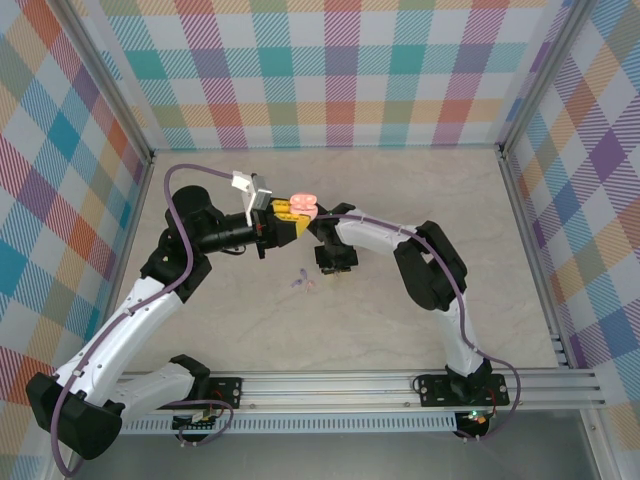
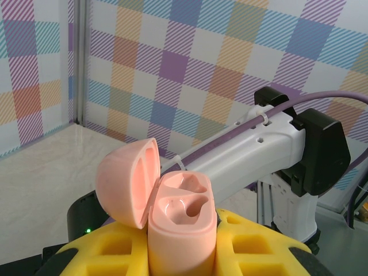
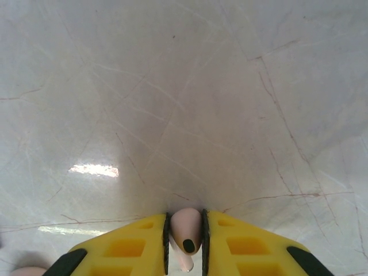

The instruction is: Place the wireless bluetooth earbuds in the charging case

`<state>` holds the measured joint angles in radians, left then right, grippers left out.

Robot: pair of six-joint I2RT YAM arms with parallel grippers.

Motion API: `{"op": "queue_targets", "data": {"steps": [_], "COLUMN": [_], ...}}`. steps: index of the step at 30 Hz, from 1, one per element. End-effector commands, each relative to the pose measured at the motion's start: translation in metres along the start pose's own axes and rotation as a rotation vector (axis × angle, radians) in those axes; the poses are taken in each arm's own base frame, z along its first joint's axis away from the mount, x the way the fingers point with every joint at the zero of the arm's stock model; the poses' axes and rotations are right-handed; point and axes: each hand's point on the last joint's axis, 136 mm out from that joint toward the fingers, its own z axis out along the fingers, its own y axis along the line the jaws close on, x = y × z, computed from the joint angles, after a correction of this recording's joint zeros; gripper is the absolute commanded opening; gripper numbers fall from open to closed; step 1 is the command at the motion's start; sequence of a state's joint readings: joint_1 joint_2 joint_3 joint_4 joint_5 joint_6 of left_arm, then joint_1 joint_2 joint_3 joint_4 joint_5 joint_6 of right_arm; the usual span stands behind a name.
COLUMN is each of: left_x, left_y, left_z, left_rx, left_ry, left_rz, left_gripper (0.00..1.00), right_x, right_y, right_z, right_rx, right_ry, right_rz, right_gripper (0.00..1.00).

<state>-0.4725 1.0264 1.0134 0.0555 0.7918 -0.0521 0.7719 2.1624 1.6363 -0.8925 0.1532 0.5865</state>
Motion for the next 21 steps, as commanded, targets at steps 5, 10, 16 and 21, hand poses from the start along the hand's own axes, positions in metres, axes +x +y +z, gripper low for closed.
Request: {"op": "queue_targets", "data": {"steps": [5,10,16,21], "left_x": [0.0,0.003,0.003,0.003], "left_y": [0.006,0.007,0.006,0.006], "left_z": [-0.003,-0.003,-0.004,-0.005], "left_rx": [-0.022,-0.027,-0.032,-0.036], "left_ry": [-0.013,-0.007,-0.008,-0.008], "left_rz": [0.016,0.009,0.01,0.013], "left_gripper": [0.19,0.2,0.2,0.2], "right_x": [-0.001,-0.002,-0.004,-0.01], "right_y": [-0.014,-0.022,-0.018,-0.016], "right_z": [0.015,0.011,0.014,0.01], "right_rx": [-0.013,-0.031,-0.037,-0.028], "right_ry": [-0.027,-0.033,-0.013,-0.008], "right_rz": [0.044,0.059,-0.013,-0.094], "right_gripper": [0.19,0.2,0.29,0.36]}}
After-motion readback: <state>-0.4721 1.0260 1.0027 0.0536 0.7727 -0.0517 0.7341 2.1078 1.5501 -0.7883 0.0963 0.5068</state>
